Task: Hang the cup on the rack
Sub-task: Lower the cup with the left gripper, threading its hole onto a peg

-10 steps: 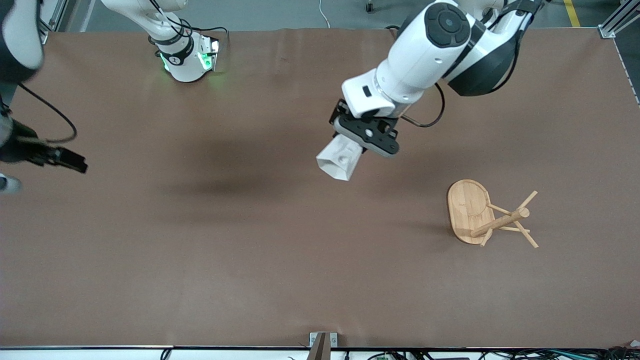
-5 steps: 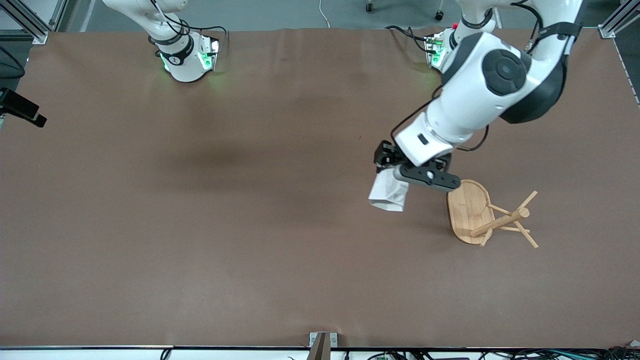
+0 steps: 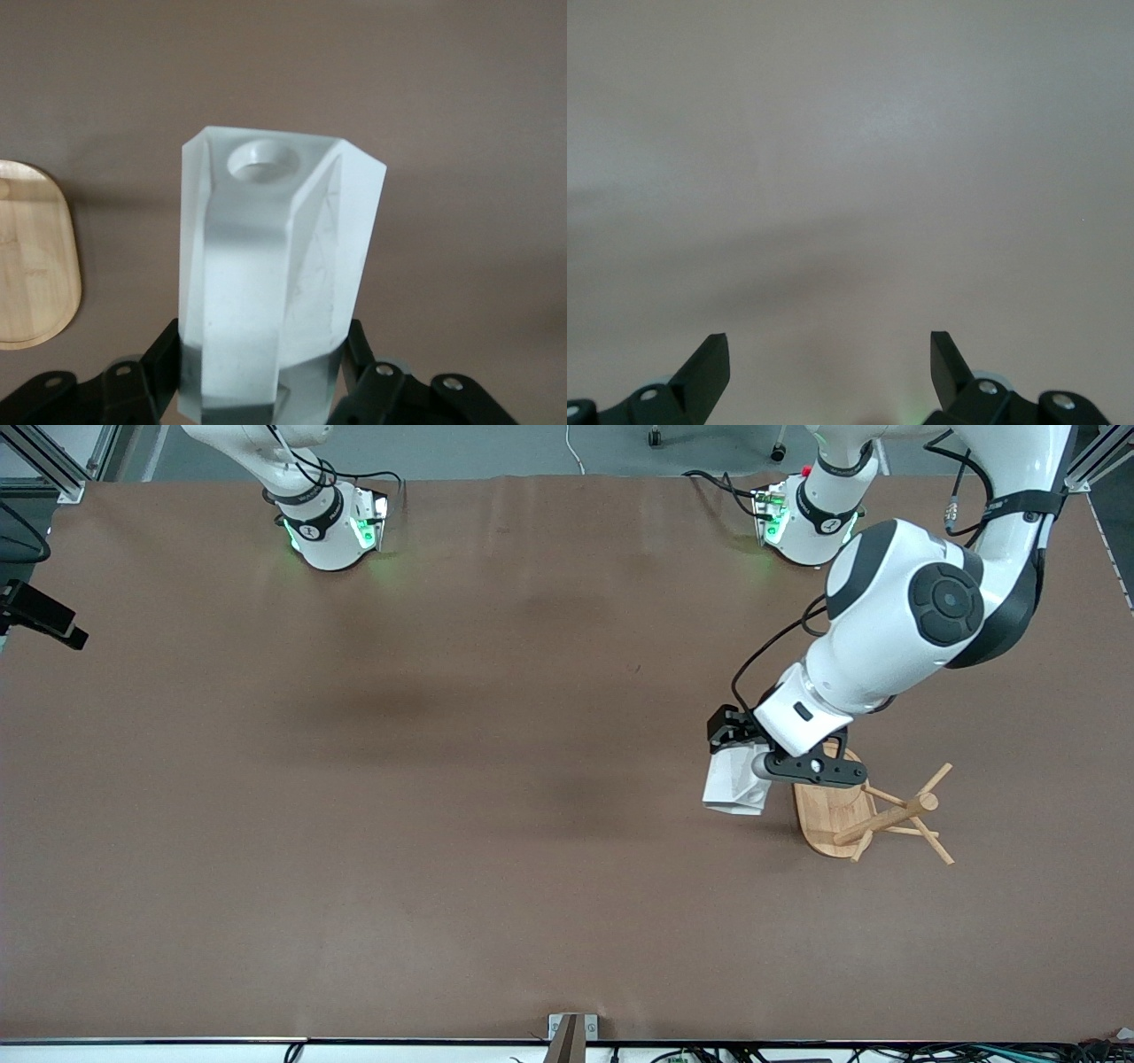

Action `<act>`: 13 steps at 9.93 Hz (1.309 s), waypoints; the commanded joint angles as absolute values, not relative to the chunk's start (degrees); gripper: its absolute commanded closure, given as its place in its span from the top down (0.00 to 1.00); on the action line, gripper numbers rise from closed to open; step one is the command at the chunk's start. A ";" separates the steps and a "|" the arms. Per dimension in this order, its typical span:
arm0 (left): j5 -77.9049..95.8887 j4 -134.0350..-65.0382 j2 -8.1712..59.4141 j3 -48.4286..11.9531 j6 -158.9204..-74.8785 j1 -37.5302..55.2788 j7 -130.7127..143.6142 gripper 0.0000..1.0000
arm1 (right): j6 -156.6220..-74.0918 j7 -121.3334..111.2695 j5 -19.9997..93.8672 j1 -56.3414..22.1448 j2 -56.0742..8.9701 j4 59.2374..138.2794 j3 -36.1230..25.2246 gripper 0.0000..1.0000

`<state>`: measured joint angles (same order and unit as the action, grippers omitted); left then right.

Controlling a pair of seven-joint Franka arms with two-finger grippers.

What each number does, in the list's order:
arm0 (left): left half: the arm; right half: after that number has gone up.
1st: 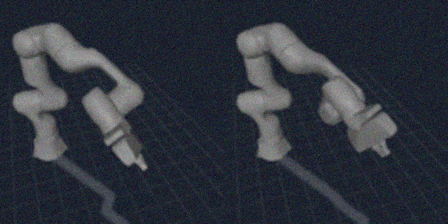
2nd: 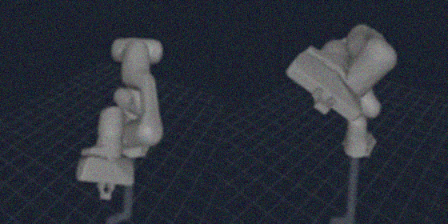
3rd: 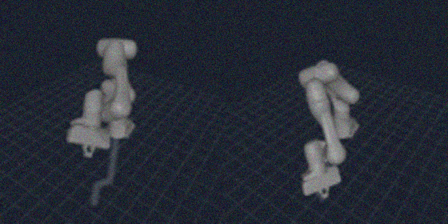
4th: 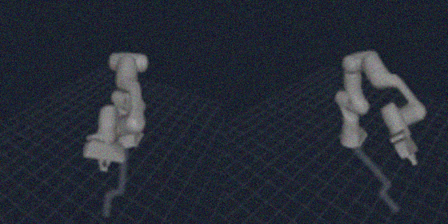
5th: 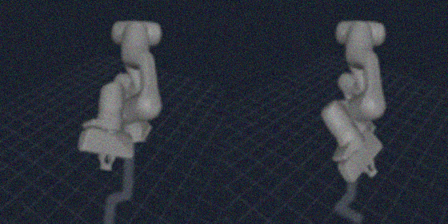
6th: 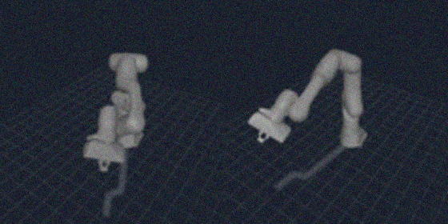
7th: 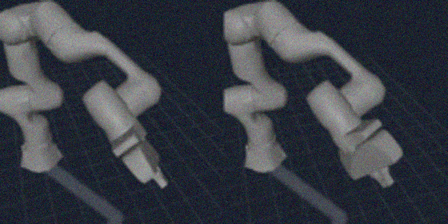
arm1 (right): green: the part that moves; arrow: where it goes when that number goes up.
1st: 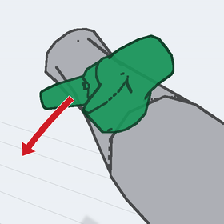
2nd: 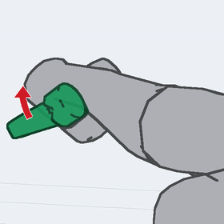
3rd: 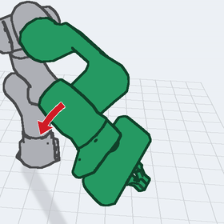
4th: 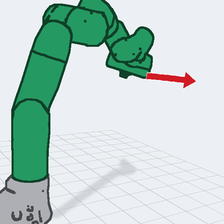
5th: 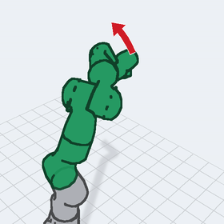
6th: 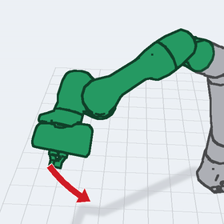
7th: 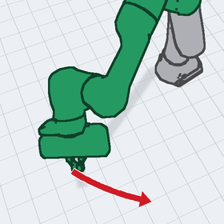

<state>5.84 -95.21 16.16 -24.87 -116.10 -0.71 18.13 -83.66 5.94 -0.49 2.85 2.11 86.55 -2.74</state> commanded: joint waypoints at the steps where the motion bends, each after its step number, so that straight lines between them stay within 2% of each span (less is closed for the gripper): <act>1: 4.40 -98.78 15.64 -25.22 -116.81 -1.67 18.37 0.00 | -84.29 6.33 -0.18 2.64 2.90 87.19 -2.90 1.00; 6: 2.29 -102.74 13.19 -24.44 -116.98 -5.36 15.66 0.00 | -83.94 6.33 -0.09 2.99 2.90 87.19 -2.81 1.00; 8: 3.07 -108.34 10.56 -23.04 -122.57 -6.58 13.46 0.00 | -84.20 6.33 -0.09 2.99 2.81 87.19 -2.73 1.00; 13: 3.16 -113.73 8.88 -22.24 -126.12 -9.32 5.82 0.01 | -84.11 6.33 -0.09 3.08 2.81 87.01 -2.72 1.00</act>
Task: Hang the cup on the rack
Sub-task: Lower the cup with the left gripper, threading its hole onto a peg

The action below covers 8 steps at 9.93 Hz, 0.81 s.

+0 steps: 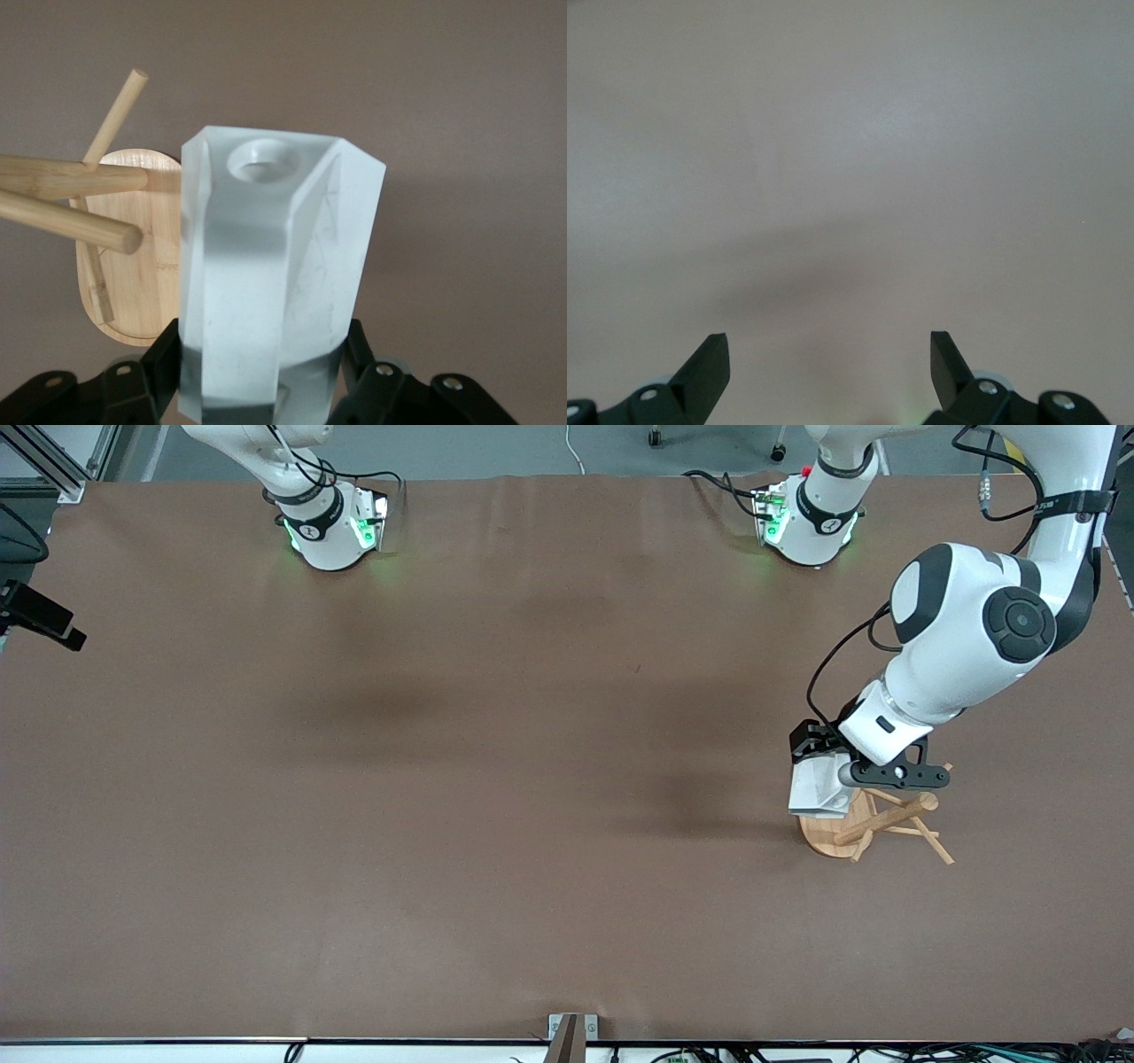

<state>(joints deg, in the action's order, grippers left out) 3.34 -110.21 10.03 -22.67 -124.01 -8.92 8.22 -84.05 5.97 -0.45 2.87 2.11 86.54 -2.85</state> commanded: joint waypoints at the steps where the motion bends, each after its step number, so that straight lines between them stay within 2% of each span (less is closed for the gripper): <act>1: 3.16 -113.73 8.96 -21.54 -126.12 -9.32 4.67 0.01 | -84.20 6.33 -0.09 3.08 2.81 87.01 -2.72 1.00; 8: 6.68 -113.73 9.40 -18.98 -126.12 -9.32 -1.32 0.01 | -84.29 6.24 0.00 2.99 2.72 86.75 -2.72 1.00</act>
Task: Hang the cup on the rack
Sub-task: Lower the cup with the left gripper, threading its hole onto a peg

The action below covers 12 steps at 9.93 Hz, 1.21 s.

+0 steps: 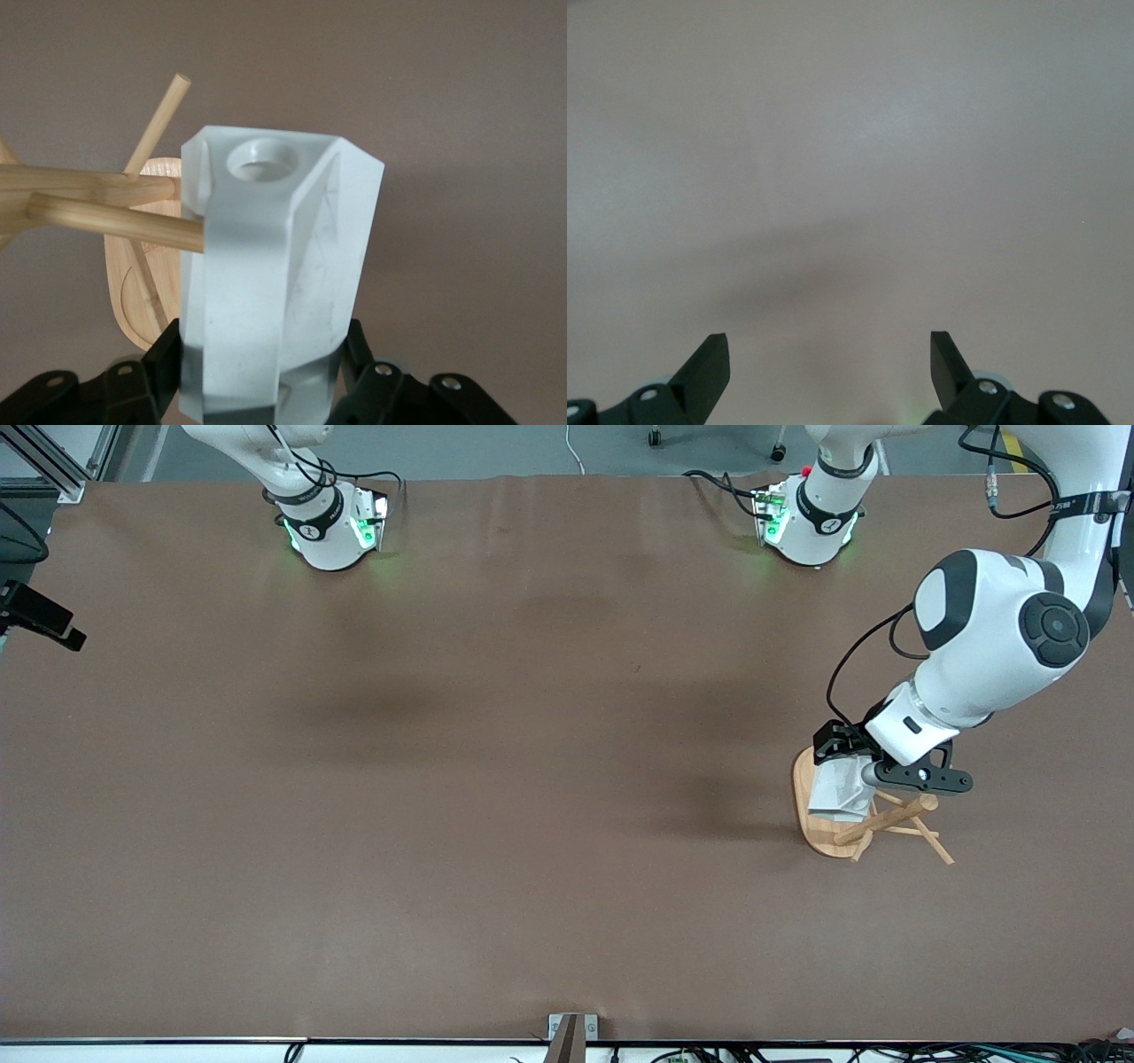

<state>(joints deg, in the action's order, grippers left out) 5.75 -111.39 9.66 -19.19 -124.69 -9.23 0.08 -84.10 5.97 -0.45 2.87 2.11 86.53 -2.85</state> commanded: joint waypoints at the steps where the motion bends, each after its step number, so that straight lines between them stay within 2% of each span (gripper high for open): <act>1: 6.68 -113.82 9.40 -18.90 -126.12 -9.32 -1.32 0.01 | -84.29 6.24 0.00 2.99 2.72 86.66 -2.72 1.00; 10: 6.68 -114.08 10.46 -17.32 -126.21 -10.02 -1.41 0.02 | -84.37 5.71 -0.09 3.16 2.72 86.57 -2.72 1.00; 11: 6.68 -114.00 10.63 -17.31 -126.21 -10.02 -1.41 0.04 | -84.29 5.71 -0.09 3.16 2.72 86.57 -2.72 1.00; 12: 6.68 -113.82 11.07 -17.23 -126.30 -10.02 -1.41 0.26 | -84.37 5.80 -0.09 3.16 2.72 86.57 -2.72 1.00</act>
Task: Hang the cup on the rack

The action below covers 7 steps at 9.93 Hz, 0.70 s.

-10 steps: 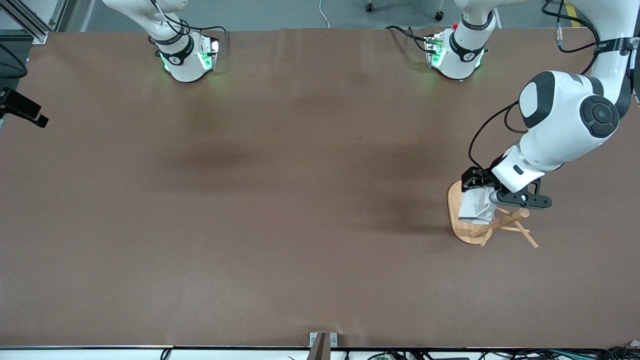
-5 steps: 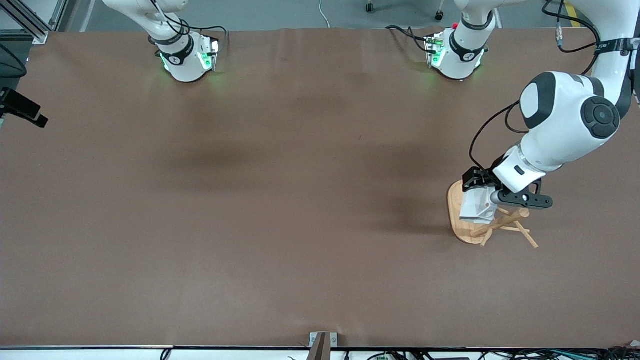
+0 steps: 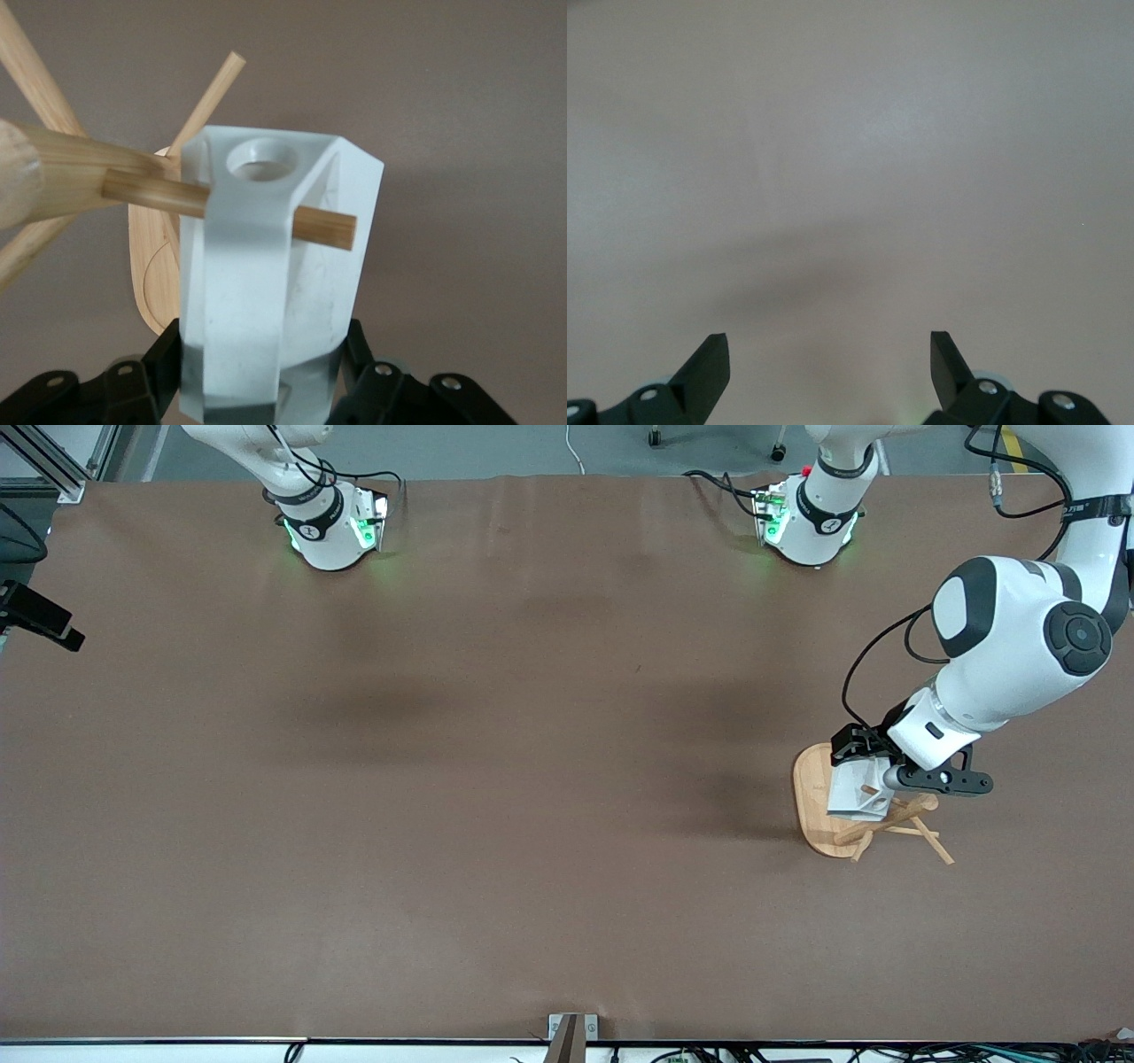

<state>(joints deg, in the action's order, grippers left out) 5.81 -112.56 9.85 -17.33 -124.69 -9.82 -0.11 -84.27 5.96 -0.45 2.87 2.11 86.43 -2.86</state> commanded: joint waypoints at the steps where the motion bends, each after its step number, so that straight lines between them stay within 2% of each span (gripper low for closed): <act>1: 6.68 -113.64 11.16 -17.31 -126.21 -10.02 -1.41 0.96 | -84.29 5.71 -0.09 3.16 2.72 86.57 -2.72 1.00; 2: 6.68 -113.64 10.73 -17.31 -125.95 -10.02 -1.23 1.00 | -84.37 5.71 -0.09 3.16 2.72 86.57 -2.72 1.00; 7: 6.51 -112.24 5.12 -17.23 -120.43 -9.76 2.18 1.00 | -84.29 5.71 -0.09 3.25 2.72 86.57 -2.72 1.00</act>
